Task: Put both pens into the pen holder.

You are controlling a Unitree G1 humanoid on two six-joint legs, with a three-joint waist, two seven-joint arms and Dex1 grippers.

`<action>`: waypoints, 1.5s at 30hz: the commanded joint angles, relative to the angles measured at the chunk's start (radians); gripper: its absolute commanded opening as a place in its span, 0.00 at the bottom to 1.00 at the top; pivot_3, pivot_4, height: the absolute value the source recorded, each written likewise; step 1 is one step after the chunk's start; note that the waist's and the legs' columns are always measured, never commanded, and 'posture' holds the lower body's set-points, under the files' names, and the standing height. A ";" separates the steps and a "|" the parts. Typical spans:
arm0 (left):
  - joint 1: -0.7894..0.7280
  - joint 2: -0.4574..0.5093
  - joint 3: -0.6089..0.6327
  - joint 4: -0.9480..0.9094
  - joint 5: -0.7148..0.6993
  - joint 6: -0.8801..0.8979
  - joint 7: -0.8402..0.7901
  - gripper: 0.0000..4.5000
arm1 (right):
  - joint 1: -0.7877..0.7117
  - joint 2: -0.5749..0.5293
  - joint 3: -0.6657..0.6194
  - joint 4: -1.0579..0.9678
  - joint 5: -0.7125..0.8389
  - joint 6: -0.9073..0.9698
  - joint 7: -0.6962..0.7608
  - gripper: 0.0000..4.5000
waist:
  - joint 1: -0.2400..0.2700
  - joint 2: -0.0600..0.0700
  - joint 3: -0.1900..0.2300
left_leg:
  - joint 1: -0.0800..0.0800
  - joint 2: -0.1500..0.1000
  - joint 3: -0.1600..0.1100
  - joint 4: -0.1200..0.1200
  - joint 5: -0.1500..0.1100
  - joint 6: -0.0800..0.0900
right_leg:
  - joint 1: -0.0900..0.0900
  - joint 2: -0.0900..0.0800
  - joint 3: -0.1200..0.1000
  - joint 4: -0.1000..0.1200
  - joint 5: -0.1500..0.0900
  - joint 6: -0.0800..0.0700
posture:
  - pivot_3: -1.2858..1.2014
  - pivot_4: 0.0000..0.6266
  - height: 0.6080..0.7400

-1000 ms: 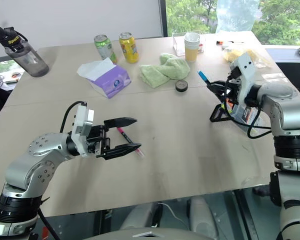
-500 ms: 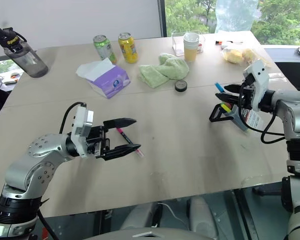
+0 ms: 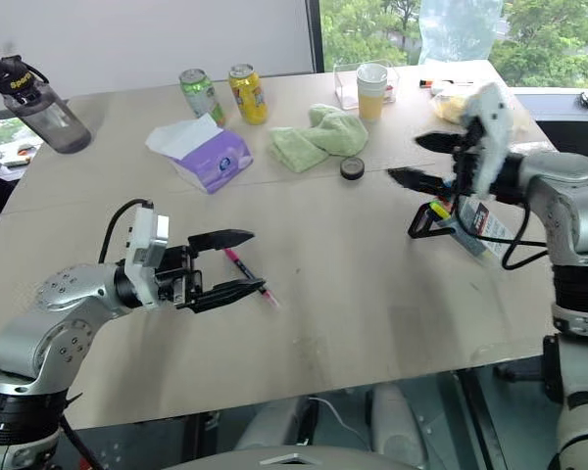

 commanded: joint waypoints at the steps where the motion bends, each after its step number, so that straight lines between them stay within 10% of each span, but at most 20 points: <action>1: 0.099 0.058 0.130 0.000 0.007 -0.022 -0.040 1.00 | 0.003 0.114 0.106 -0.129 0.008 0.068 -0.105 1.00 | 0.004 0.000 0.000 | 0.000 0.000 0.000 0.000 0.000 0.000 | 0.000 0.000 0.000 0.000 0.000 0.000 | 0.52 0.24 1.00; 17: 0.591 -0.062 0.491 -0.135 0.060 -0.067 0.018 1.00 | -0.123 0.656 0.573 0.273 -0.303 -0.021 -0.316 1.00 | 0.004 -0.002 -0.001 | 0.002 -0.001 -0.002 0.000 0.000 0.000 | 0.002 0.000 -0.002 -0.001 0.000 0.000 | 0.52 0.24 1.00; 33: 0.668 -0.069 0.497 -0.180 0.060 -0.014 0.074 1.00 | -0.145 0.770 0.594 0.424 -0.451 0.086 -0.402 1.00 | 0.002 -0.002 -0.001 | 0.003 -0.001 -0.003 -0.001 0.000 -0.001 | 0.002 0.000 -0.003 0.000 0.000 0.000 | 0.52 0.24 1.00; 41: 0.696 -0.038 0.478 -0.162 0.102 -0.015 0.056 1.00 | -0.129 0.743 0.623 0.415 -0.489 0.066 -0.366 0.16 | 0.001 -0.001 -0.001 | 0.003 -0.001 -0.003 -0.001 0.000 -0.001 | 0.002 0.000 -0.004 0.000 0.000 0.000 | 0.52 0.24 1.00; 45: 0.695 -0.038 0.476 -0.159 0.107 -0.017 0.051 1.00 | -0.125 0.746 0.617 0.404 -0.496 0.064 -0.361 0.01 | 0.001 -0.001 -0.001 | 0.003 -0.001 -0.003 -0.001 0.000 -0.001 | 0.002 0.000 -0.004 0.000 0.000 0.000 | 0.52 0.24 1.00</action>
